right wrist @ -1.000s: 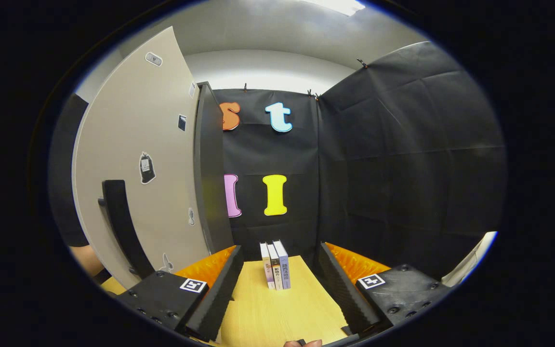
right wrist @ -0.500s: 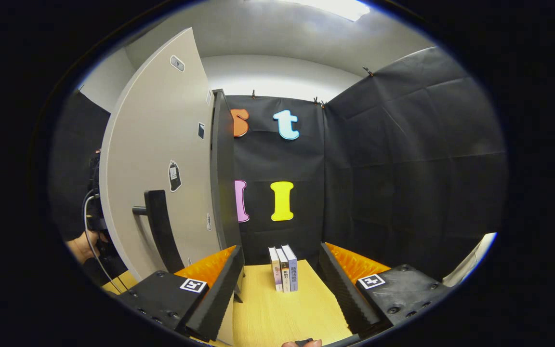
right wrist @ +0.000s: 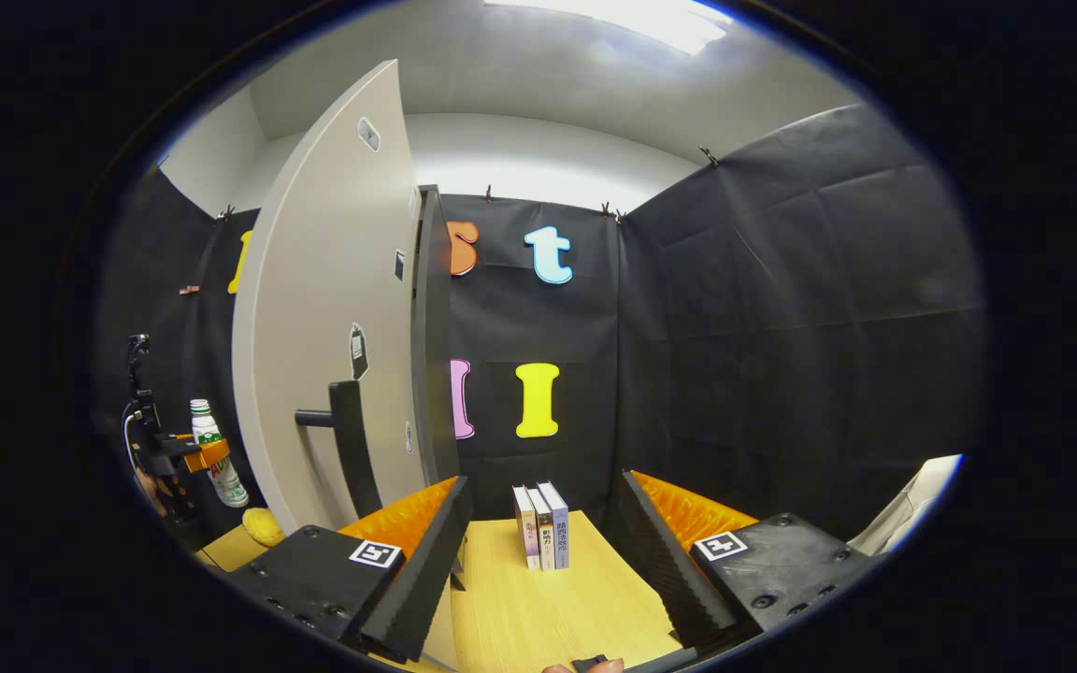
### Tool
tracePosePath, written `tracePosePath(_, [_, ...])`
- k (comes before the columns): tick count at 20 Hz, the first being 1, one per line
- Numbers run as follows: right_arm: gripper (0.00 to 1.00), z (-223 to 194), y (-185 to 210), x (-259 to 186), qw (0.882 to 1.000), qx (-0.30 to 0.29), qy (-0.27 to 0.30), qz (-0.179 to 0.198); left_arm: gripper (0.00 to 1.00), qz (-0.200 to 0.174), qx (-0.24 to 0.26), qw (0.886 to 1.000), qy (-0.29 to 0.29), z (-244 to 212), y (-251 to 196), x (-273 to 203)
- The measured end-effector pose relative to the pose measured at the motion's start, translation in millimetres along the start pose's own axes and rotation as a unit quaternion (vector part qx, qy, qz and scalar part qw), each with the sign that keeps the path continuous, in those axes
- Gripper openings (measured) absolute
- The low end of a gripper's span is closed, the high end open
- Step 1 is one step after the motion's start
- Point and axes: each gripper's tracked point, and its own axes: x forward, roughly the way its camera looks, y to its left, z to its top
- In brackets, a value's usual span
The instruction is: Open the cabinet door with the right hand, grasp the bottle in the cabinet with the left hand and place it on the coaster, then close the cabinet door with the right hand.
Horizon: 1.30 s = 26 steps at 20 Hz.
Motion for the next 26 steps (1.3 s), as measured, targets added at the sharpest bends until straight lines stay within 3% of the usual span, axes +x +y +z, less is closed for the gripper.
tracePosePath(5, [0.98,3.2,4.0,-6.8,1.000,-0.003,-0.008,-0.007,0.71,0.011,0.018,1.000,0.009,-40.2,26.9,-32.0])
tracePosePath(14, [0.98,2.4,8.1,-19.2,0.999,-0.028,-0.032,-0.009,0.72,-0.026,0.001,0.999,0.032,-165.4,35.6,-85.3])
tracePosePath(23, [0.98,-15.4,-0.7,-32.6,0.998,-0.058,-0.032,-0.012,0.75,-0.051,-0.006,0.997,0.058,-278.7,34.2,-99.2])
tracePosePath(26, [0.99,-18.6,-7.9,-32.1,0.998,-0.062,-0.023,-0.021,0.75,-0.042,-0.015,0.997,0.056,-300.8,37.8,-95.8])
